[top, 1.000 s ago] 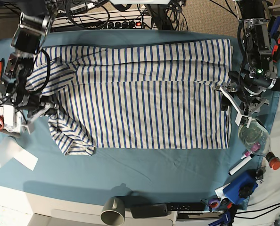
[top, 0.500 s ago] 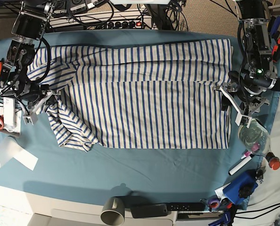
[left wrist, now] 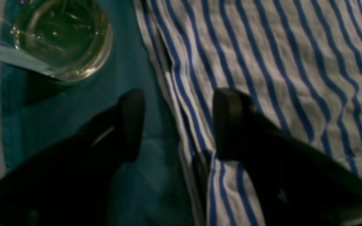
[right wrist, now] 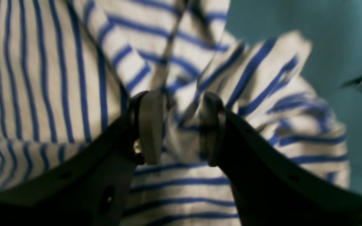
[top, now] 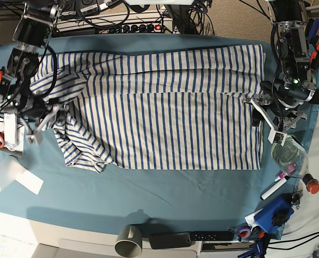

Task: Fold the T-shirt properly
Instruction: 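Grasp the shirt's side edge with the right gripper and tug it along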

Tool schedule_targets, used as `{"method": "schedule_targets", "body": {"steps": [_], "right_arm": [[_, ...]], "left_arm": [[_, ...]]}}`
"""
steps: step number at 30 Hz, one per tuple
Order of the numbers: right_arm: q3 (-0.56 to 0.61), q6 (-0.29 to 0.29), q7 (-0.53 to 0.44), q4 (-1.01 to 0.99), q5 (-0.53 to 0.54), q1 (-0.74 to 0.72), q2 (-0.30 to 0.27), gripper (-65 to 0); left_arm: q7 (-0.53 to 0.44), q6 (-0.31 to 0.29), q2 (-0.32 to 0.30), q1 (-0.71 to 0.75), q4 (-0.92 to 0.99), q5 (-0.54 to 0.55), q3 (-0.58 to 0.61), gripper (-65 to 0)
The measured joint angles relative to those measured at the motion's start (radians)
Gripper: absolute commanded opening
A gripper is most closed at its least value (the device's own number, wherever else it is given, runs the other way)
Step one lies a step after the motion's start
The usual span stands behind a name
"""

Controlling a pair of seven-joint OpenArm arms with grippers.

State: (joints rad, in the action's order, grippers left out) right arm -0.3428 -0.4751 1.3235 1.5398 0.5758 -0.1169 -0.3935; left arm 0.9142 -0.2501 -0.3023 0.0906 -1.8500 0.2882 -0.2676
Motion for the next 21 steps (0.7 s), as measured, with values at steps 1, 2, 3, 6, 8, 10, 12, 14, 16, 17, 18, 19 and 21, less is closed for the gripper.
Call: {"method": "schedule_targets", "body": {"steps": [1,2,3,6,8,10,12,14,16,17,18,19,21], "right_arm": [[-0.008,0.001,0.002,0.000,0.001,-0.024,0.000,-43.1],[-0.017,0.003,0.003,0.000,0.005,-0.050,-0.001,-43.1],[-0.024,0.003,0.003,0.001,0.003,-0.073,-0.003,-43.1],[-0.031,0.000,0.001,0.002,-0.002,-0.116,-0.008,-43.1],[-0.031,-0.002,-0.005,0.001,-0.018,-0.121,-0.011,-43.0],[-0.031,-0.014,-0.035,0.001,-0.080,-0.121,-0.011,-42.3],[-0.031,-0.027,-0.077,-0.006,-0.124,-0.121,-0.011,-37.8],[-0.031,-0.027,-0.177,-0.034,-0.165,-0.122,-0.012,-35.4],[-0.031,-0.024,-0.253,-0.084,-0.195,-0.132,-0.011,-35.4],[-0.031,-0.024,-0.281,-0.113,-0.211,-0.140,-0.011,-35.4],[-0.031,-0.021,-0.292,-0.143,-0.208,-0.152,-0.011,-35.4],[-0.032,-0.020,-0.298,-0.172,-0.212,-0.167,-0.011,-35.4],[-0.033,-0.020,-0.308,-0.238,-0.210,-0.206,-0.011,-35.4]], "left_arm": [[0.000,0.000,0.000,0.000,0.000,0.000,0.000,-30.2],[0.000,0.000,0.000,0.000,0.000,0.000,0.000,-30.2],[0.000,0.000,0.000,0.000,0.000,0.000,0.000,-30.2],[0.000,0.000,0.000,0.000,0.000,0.000,0.000,-30.2],[0.000,0.000,0.000,0.000,0.000,0.000,0.000,-30.2],[0.000,0.000,0.000,0.000,0.000,0.000,0.000,-30.2],[0.000,0.000,0.000,0.000,0.000,0.000,0.000,-30.2],[0.000,0.000,0.000,0.000,0.000,0.000,0.000,-30.2],[0.000,0.000,0.000,0.000,0.000,0.000,0.000,-30.2],[0.000,0.000,0.000,0.000,0.000,0.000,0.000,-30.2],[0.000,0.000,0.000,0.000,0.000,0.000,0.000,-30.2],[0.000,0.000,0.000,0.000,0.000,0.000,0.000,-30.2],[0.000,0.000,0.000,0.000,0.000,0.000,0.000,-30.2]]}}
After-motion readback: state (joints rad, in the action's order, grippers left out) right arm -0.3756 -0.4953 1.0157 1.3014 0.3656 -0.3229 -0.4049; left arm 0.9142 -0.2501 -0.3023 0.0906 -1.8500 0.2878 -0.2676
